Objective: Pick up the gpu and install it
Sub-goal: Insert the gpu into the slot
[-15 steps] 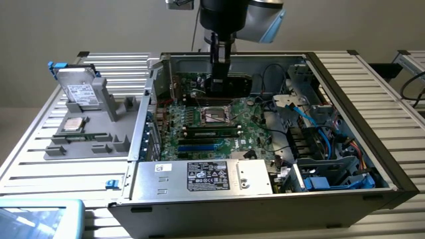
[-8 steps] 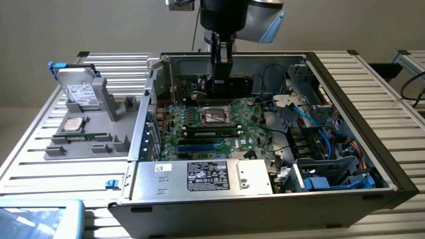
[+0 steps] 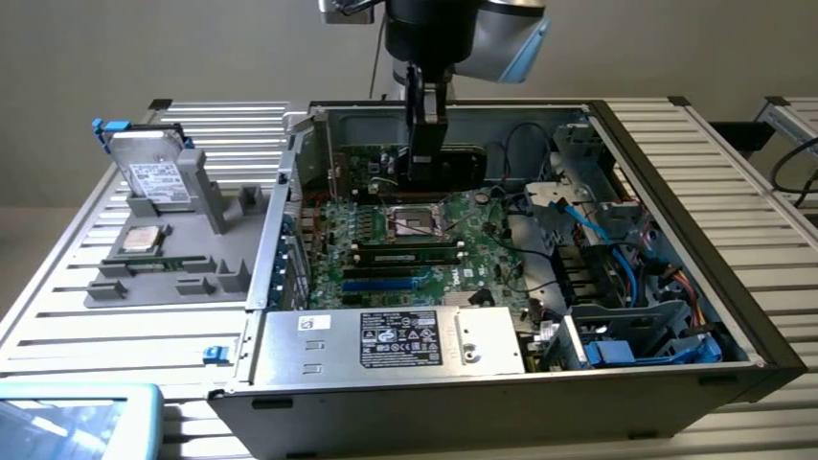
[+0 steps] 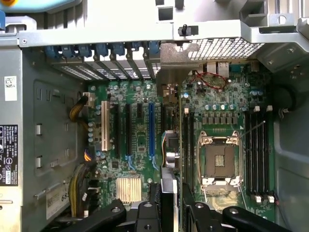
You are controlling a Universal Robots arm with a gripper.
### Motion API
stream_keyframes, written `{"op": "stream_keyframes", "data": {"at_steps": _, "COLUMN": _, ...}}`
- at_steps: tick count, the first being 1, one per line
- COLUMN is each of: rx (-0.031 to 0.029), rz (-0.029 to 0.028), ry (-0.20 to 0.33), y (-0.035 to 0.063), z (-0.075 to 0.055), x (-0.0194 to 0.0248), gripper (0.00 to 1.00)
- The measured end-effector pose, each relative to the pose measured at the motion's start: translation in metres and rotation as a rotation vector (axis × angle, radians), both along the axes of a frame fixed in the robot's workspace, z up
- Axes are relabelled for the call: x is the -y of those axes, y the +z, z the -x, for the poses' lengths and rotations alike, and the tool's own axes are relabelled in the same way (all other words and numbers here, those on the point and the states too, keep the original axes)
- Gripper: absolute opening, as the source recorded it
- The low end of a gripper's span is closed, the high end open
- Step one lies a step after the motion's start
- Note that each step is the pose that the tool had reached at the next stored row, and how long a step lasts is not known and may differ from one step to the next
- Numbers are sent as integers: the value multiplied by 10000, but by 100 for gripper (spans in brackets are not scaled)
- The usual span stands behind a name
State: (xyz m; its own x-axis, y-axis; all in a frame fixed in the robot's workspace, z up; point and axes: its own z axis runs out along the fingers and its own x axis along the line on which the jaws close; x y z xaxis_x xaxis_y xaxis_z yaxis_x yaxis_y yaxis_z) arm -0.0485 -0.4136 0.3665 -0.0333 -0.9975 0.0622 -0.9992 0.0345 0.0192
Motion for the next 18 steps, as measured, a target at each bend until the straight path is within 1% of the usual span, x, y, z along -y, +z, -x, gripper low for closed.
{"op": "stream_keyframes", "data": {"at_steps": 1, "rx": 0, "rz": 27, "ry": 0, "y": -8, "z": 0, "x": 0, "gripper": 28}}
{"op": "stream_keyframes", "data": {"at_steps": 4, "rx": 40, "rz": 31, "ry": 0, "y": -26, "z": 0, "x": 2, "gripper": 28}}
{"op": "stream_keyframes", "data": {"at_steps": 5, "rx": 68, "rz": 33, "ry": 0, "y": -30, "z": 4, "x": 4, "gripper": 28}}
{"op": "stream_keyframes", "data": {"at_steps": 8, "rx": 86, "rz": 34, "ry": 4, "y": -44, "z": 11, "x": 6, "gripper": 28}}
{"op": "stream_keyframes", "data": {"at_steps": 11, "rx": 152, "rz": 49, "ry": 4, "y": -60, "z": 23, "x": 8, "gripper": 28}}
{"op": "stream_keyframes", "data": {"at_steps": 15, "rx": 153, "rz": 51, "ry": 9, "y": -73, "z": 23, "x": 11, "gripper": 28}}
{"op": "stream_keyframes", "data": {"at_steps": 16, "rx": 155, "rz": 66, "ry": 9, "y": -80, "z": 25, "x": 11, "gripper": 28}}
{"op": "stream_keyframes", "data": {"at_steps": 18, "rx": 154, "rz": 70, "ry": 10, "y": -96, "z": 27, "x": 11, "gripper": 28}}
